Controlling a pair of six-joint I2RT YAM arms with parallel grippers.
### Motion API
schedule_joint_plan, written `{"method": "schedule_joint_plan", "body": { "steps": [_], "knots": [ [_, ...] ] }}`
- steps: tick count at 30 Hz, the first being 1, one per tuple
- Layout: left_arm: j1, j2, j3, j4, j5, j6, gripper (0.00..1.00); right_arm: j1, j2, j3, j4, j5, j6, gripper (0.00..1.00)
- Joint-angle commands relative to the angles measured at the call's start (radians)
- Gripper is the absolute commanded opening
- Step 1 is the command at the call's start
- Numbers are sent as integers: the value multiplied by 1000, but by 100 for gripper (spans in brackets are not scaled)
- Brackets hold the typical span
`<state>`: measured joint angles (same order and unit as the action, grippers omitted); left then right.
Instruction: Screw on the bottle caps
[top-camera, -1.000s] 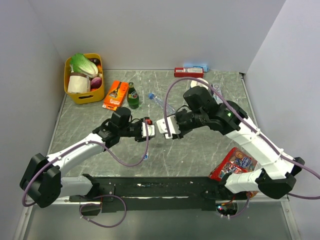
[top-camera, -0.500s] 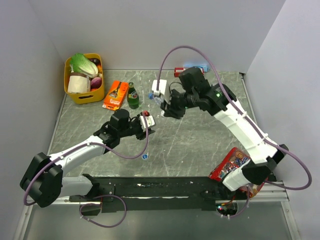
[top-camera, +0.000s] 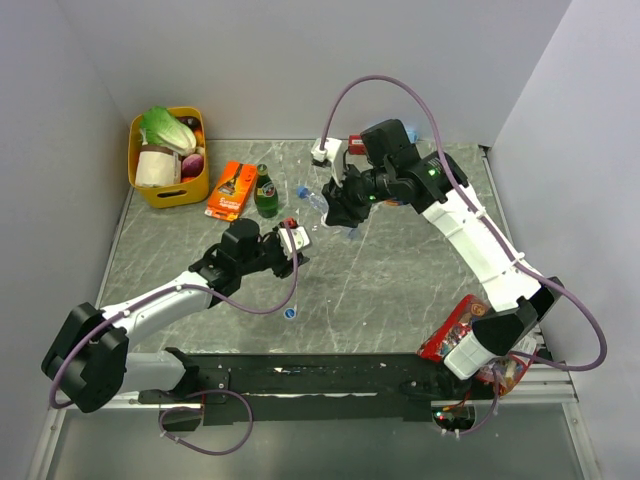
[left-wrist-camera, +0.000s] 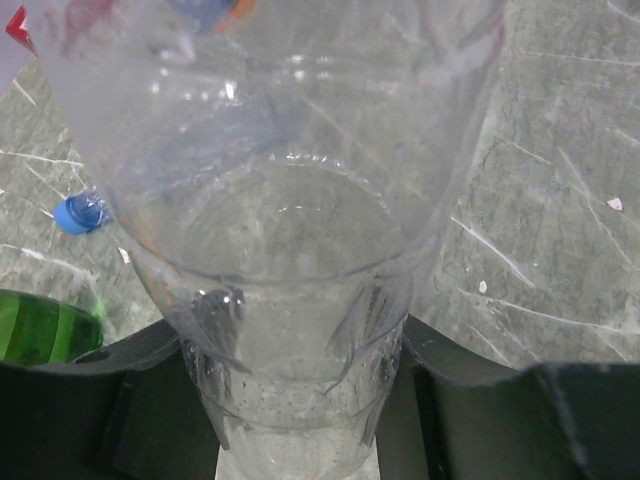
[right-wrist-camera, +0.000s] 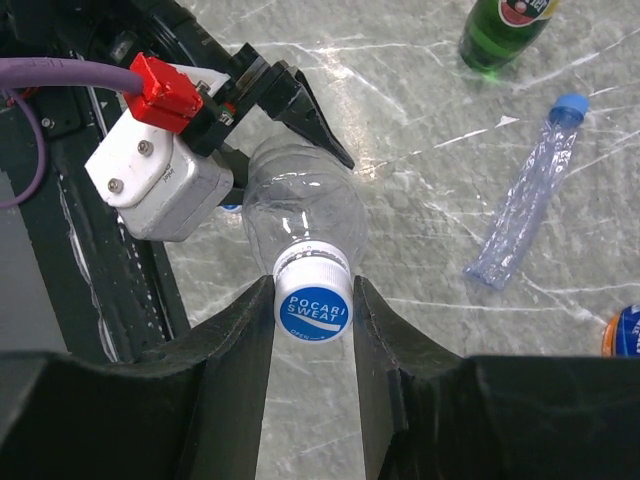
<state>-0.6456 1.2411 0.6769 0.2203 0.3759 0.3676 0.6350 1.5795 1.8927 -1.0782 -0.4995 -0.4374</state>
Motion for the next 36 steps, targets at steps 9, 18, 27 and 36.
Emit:
{"method": "schedule_joint_plan", "body": {
  "steps": [9,18,27,36],
  "knots": [
    [-8,-12,7,179,3,-48,1,6,40,106,-89,-1,26,52],
    [-9,-11,1,165,3,-62,1,3,47,141,-124,-13,16,69],
    [-8,-2,18,97,49,-30,1,-12,-131,-130,-247,-19,-104,99],
    [-8,32,118,-151,173,201,1,-81,-398,-279,-40,61,-541,89]
  ]
}}
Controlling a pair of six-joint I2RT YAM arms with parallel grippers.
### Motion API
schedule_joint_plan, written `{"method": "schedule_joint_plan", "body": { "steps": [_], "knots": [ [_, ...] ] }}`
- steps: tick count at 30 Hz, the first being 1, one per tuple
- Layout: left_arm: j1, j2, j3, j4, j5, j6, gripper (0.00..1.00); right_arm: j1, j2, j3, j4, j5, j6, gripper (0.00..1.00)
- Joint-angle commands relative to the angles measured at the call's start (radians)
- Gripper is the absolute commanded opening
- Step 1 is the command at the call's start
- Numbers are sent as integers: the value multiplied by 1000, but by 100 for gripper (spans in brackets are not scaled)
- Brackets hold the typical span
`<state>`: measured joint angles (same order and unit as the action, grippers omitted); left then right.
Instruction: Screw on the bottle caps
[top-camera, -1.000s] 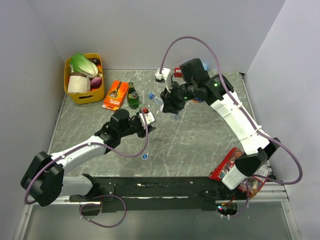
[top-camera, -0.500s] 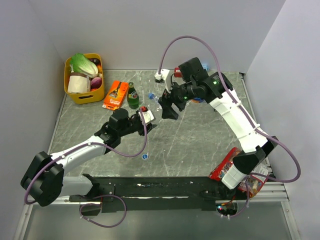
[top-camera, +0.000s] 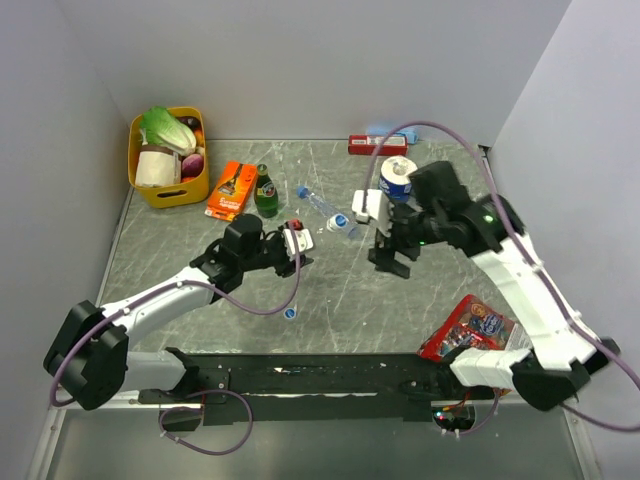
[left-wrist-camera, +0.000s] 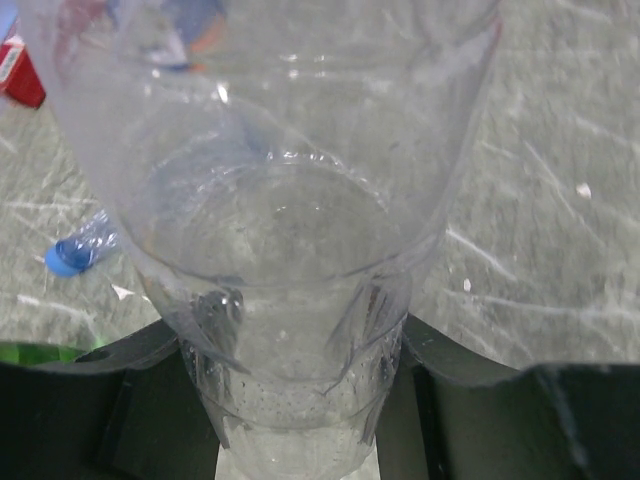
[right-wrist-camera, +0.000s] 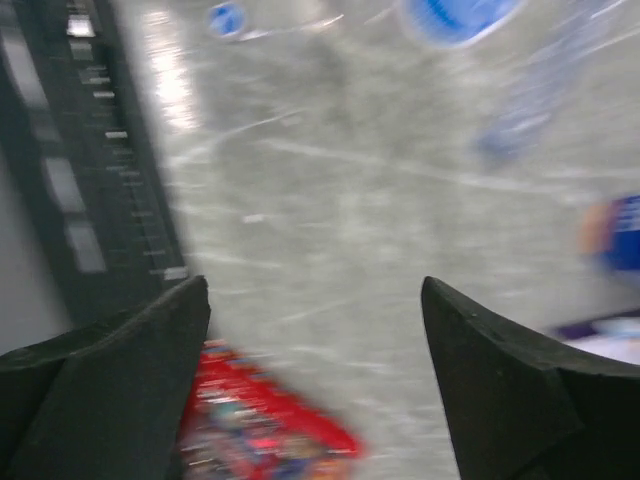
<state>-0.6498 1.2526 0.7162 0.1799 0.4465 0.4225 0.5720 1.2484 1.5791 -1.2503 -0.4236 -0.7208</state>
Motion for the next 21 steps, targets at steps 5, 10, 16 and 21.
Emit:
{"method": "schedule_joint_plan", "body": {
  "steps": [5,10,16,21],
  "knots": [
    [-4,70,152,-236,161,281,1,11,-116,13,201,-141,-630,82],
    [-4,97,219,-309,161,381,1,77,-96,9,140,-167,-814,78],
    [-5,108,247,-347,166,400,1,141,-103,-37,86,-165,-908,77],
    [-5,103,246,-352,169,409,1,164,-87,-42,65,-142,-917,75]
  ]
}}
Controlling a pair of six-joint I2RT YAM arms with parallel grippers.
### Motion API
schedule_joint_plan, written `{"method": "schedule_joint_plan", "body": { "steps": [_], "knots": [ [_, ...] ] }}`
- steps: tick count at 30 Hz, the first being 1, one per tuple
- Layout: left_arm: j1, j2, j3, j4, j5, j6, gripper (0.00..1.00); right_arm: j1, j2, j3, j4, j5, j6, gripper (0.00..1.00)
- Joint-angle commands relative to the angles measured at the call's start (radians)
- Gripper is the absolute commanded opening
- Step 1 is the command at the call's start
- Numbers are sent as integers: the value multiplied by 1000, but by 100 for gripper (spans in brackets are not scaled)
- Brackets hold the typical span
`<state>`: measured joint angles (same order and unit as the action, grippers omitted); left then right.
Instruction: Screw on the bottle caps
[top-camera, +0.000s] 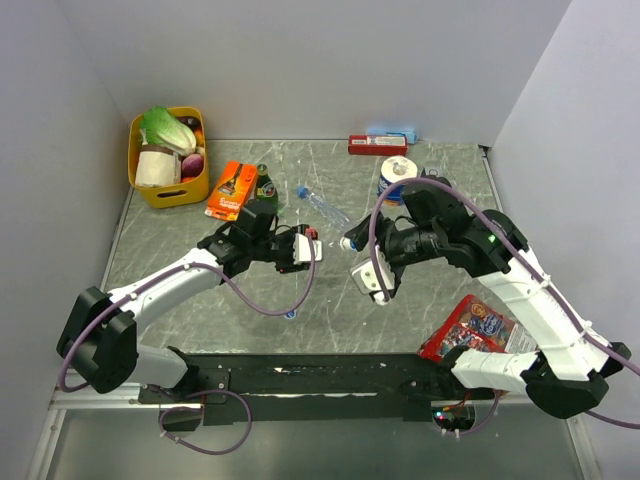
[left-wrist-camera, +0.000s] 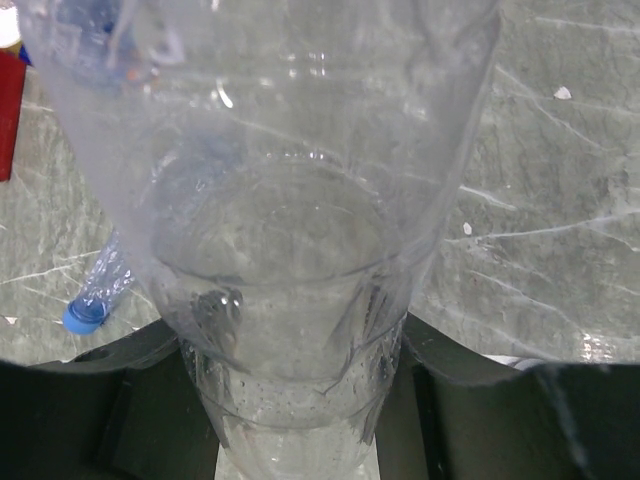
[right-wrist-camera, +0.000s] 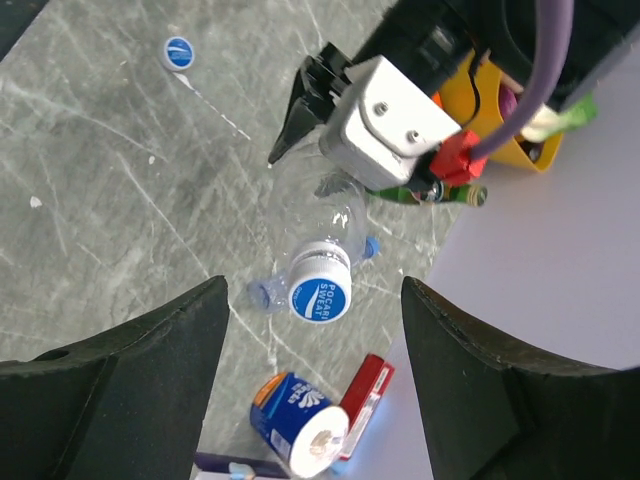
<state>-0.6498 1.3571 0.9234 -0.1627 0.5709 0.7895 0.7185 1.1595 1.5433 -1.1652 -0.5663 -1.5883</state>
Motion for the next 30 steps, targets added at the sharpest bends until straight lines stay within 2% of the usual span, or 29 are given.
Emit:
{"method": "schedule_joint_plan", "body": {
  "steps": [1,9,18,23,26,30],
  "knots": [
    [-5,-3,38,-6,43,43,1,18,3,-9,-16,5,-47,74],
    [-8,-6,45,-9,43,60,1,24,38,-11,7,57,-47,60],
    [-7,-7,43,-6,46,62,1,24,39,-48,36,94,-53,56],
    [-8,-6,46,-6,52,66,1,25,29,-91,110,117,-33,52],
    [-7,0,49,-8,53,66,1,24,28,-100,140,126,-12,47],
    [-7,2,51,3,50,54,1,24,37,-88,159,111,30,34]
  ]
}}
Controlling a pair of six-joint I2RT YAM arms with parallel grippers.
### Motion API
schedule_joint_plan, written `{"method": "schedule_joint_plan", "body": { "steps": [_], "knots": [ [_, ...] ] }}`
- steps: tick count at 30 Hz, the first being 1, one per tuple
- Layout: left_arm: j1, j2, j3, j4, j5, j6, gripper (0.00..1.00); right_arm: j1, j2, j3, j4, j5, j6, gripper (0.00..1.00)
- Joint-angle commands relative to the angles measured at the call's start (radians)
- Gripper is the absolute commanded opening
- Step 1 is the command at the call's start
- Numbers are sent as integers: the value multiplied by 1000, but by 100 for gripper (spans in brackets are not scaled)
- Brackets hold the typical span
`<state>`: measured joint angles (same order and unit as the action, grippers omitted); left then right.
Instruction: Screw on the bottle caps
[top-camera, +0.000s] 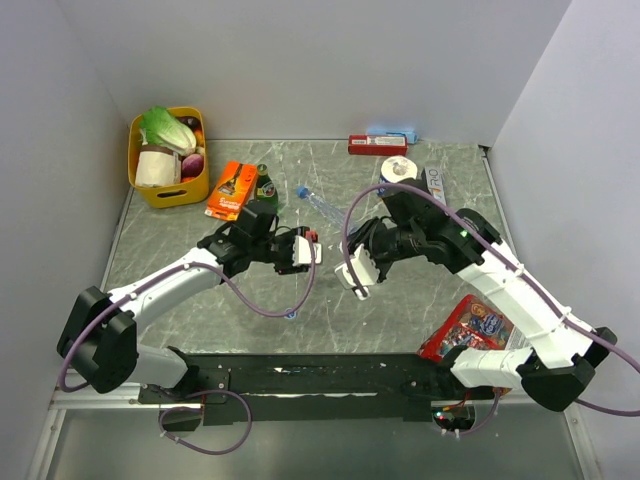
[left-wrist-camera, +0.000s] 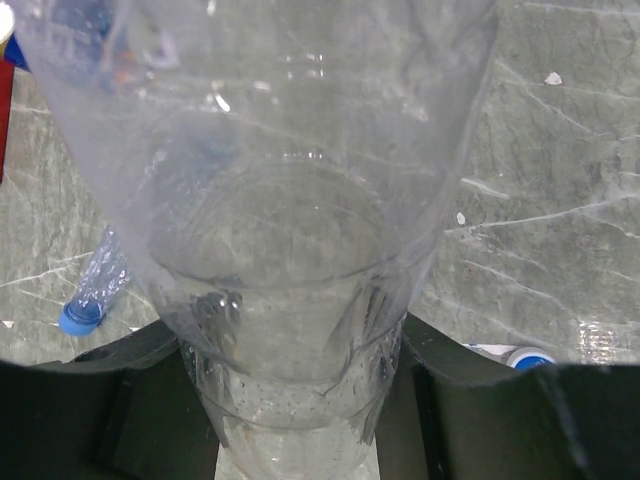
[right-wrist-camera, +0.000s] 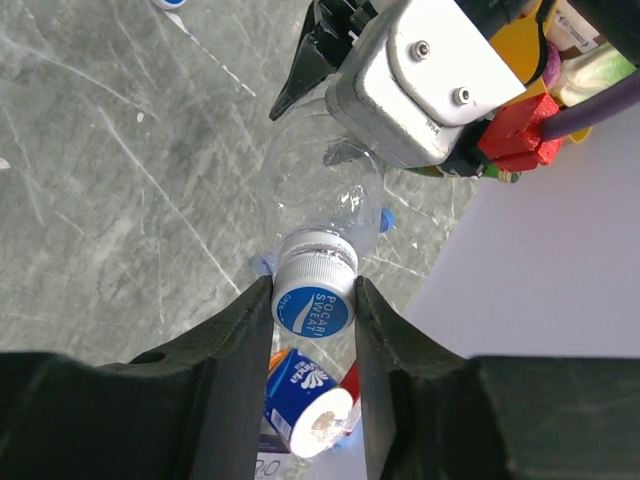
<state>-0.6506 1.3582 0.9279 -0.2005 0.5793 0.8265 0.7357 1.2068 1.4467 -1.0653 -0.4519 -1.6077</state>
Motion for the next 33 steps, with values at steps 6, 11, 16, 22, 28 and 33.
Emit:
{"method": "schedule_joint_plan", "body": {
  "steps": [6,11,16,22,28,33],
  "knots": [
    [-7,-16,-3,266,-114,-225,1,-1,109,150,21,1,384,22],
    [-17,-21,-34,486,-364,-368,1,-113,311,401,-109,-134,897,17],
    [-44,-1,-34,562,-568,-336,1,-214,436,456,-190,-315,1291,14],
    [-47,39,-5,561,-662,-313,1,-232,425,414,-127,-387,1433,24],
    [-49,35,-1,449,-607,-291,1,-297,484,812,-231,-322,1222,75],
    [-46,21,5,307,-458,-233,1,-295,328,671,-171,-235,871,98]
  ]
}}
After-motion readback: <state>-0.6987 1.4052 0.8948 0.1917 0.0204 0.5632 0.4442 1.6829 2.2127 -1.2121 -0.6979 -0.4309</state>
